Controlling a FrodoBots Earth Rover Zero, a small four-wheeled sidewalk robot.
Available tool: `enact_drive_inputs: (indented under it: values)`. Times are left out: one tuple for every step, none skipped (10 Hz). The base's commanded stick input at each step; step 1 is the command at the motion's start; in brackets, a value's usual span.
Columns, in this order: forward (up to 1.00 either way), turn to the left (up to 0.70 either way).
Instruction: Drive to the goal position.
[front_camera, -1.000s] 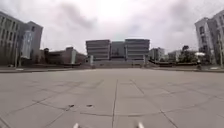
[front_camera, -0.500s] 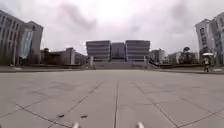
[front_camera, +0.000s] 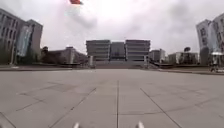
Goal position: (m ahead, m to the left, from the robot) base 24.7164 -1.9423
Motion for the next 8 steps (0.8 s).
enact_drive_inputs:
  values:
    - [0.7,0.0]
    - [0.7,0.0]
    - [0.7,0.0]
    - [0.7,0.0]
    - [0.7,0.0]
    - [0.7,0.0]
    - [0.7,0.0]
    - [0.7,0.0]
